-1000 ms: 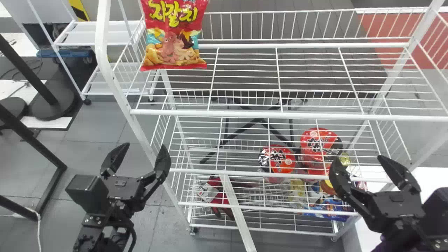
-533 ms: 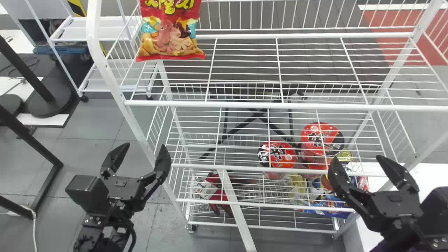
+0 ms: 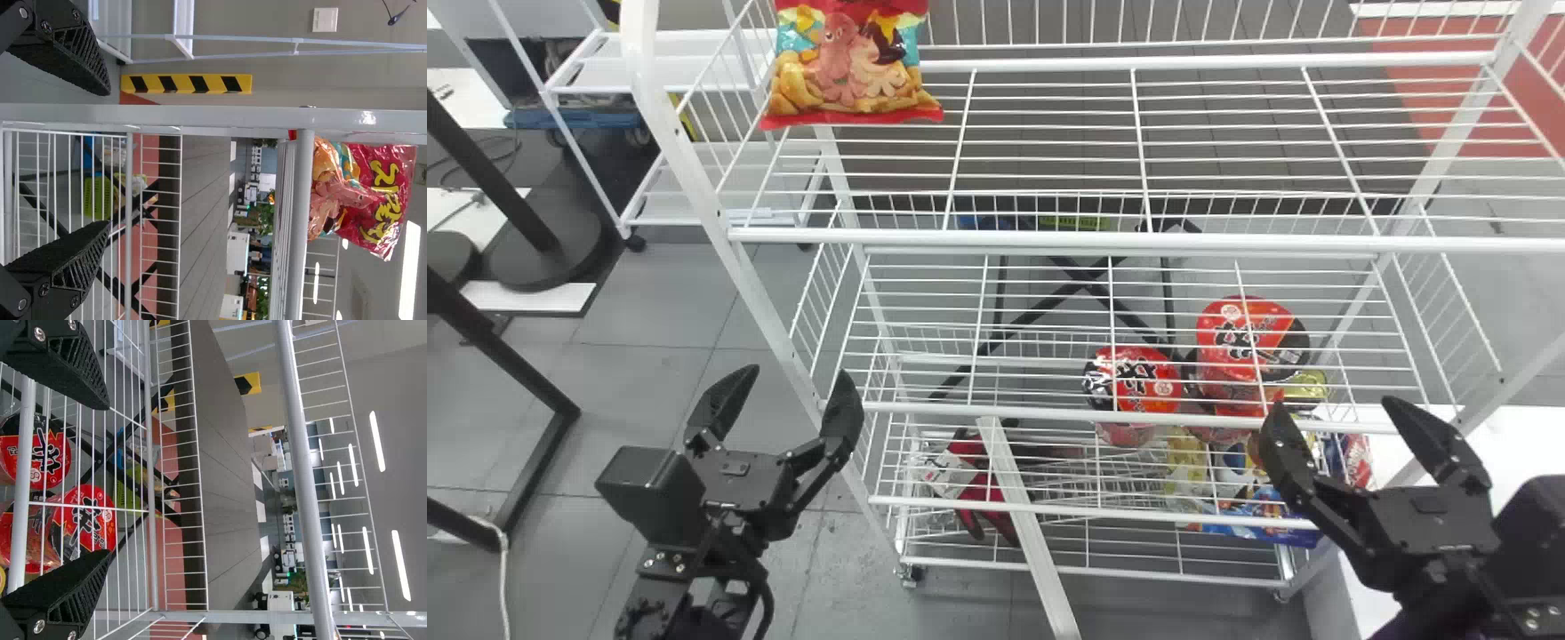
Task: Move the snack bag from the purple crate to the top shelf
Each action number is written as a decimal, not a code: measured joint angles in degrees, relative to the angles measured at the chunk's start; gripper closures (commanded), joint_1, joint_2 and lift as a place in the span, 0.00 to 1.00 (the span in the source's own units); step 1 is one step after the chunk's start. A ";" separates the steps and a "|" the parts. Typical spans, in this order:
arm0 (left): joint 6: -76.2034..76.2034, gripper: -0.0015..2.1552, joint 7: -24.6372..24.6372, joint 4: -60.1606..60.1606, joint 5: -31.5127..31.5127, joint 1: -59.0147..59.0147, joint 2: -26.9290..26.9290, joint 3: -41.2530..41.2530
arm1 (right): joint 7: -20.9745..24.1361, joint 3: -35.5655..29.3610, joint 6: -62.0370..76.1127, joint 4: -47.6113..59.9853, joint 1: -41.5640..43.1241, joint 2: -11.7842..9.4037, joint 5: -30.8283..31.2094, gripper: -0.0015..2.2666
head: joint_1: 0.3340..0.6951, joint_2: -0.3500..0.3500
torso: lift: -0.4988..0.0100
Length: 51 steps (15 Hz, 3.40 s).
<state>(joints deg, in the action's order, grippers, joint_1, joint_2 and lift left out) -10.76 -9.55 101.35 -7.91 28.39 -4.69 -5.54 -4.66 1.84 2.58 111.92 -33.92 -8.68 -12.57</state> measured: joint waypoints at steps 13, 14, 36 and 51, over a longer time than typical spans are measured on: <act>-1.05 0.06 -0.03 -1.03 0.09 -0.38 -0.15 0.61 | 0.16 0.01 -0.60 -0.17 0.08 -0.03 0.51 0.01 | 1.00 0.60 | 0.43; -1.08 0.06 -0.03 -1.08 0.09 -0.37 -0.15 0.62 | 0.18 -0.01 -0.51 -0.27 0.08 -0.03 0.46 0.01 | 1.00 0.60 | 0.42; -2.64 0.06 -0.11 -2.03 0.09 -0.26 -0.14 0.71 | 0.29 -0.08 1.30 -0.97 -0.09 0.03 0.43 0.01 | 1.00 0.59 | 0.25; -2.80 0.06 0.21 -2.14 1.49 -0.17 -0.14 1.05 | 0.35 -0.08 1.79 -1.38 0.00 0.06 0.41 0.01 | 1.00 0.59 | 0.13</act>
<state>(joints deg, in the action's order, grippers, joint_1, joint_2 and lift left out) -13.56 -9.34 99.20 -6.42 28.21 -4.83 -4.49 -4.30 1.76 4.37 110.54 -33.92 -8.61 -12.17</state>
